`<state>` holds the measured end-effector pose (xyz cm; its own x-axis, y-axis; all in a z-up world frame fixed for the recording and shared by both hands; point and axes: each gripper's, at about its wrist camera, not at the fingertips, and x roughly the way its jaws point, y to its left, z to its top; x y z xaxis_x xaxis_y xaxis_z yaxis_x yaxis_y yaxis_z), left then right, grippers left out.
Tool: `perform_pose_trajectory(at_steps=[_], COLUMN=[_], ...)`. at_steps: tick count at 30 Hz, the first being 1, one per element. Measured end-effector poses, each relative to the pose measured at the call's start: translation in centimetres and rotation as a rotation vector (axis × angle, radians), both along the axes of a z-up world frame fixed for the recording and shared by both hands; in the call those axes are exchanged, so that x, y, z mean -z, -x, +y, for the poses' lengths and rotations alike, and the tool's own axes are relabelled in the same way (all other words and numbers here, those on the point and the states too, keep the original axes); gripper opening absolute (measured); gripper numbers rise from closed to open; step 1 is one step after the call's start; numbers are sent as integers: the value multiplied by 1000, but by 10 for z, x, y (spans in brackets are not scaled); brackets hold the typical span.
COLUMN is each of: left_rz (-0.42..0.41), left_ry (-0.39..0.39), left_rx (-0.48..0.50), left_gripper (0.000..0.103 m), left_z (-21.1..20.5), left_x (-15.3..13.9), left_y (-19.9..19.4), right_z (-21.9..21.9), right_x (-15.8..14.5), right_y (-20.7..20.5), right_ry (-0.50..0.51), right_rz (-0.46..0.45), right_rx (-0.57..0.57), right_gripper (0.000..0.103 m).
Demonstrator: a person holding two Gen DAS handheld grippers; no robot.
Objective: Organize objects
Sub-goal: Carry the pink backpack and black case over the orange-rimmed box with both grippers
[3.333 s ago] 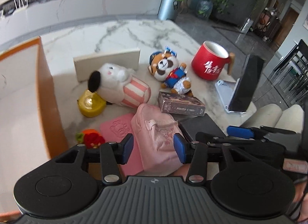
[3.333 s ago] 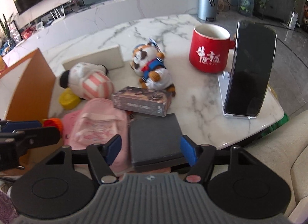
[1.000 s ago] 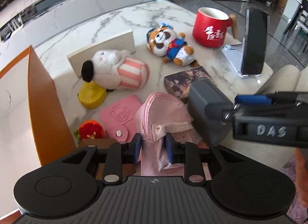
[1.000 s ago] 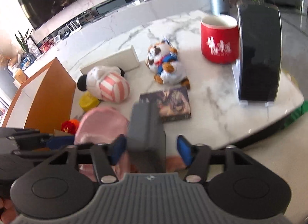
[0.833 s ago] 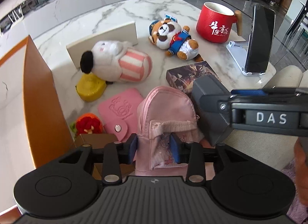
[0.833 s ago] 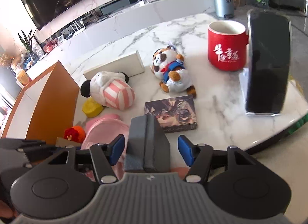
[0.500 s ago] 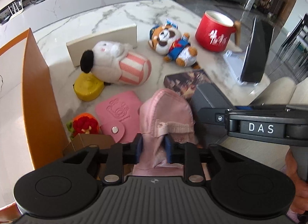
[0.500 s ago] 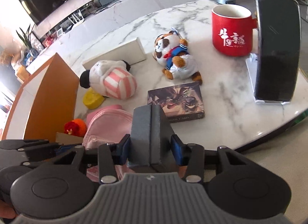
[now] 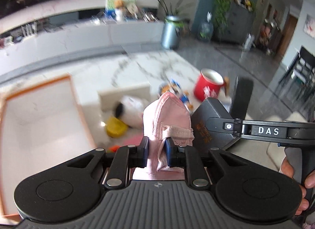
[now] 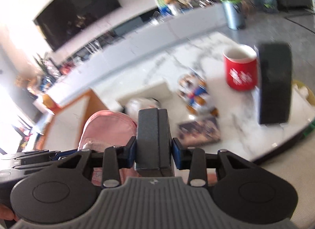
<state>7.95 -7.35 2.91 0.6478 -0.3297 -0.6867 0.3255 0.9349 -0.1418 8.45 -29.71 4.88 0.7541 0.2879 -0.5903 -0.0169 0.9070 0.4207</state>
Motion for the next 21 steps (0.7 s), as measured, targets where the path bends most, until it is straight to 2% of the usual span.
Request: perform_pose_trajectory(at_steps=[4,7,11,15,18,21], left_rz=[-66,-77,-36,-39,33,58], left_ry=[-29,-91,-165,-327,-318,-336], left_rx=[-90,-148,-212,-320,-335,-344], left_gripper=[20,20,20,20,20,21], left_z=[43,69,96,115,130,134], left_x=[-31,-38,-28,-9,10,22], left_y=[14,18,11,7,3,5], right_z=[33,61,103,151,186,209], right_x=[-31,-42,-40,-28,-12,10], right_y=[-1,-10,-31,-56,-72,-82], right_ry=[-44,-107,-183,-184,-124,-98], right_rz=[-78,-95,-63,-12,33,76], right_rx=[-88,-165,-242,-304,-329,-345], right_gripper=[39,39,39,39,39,39])
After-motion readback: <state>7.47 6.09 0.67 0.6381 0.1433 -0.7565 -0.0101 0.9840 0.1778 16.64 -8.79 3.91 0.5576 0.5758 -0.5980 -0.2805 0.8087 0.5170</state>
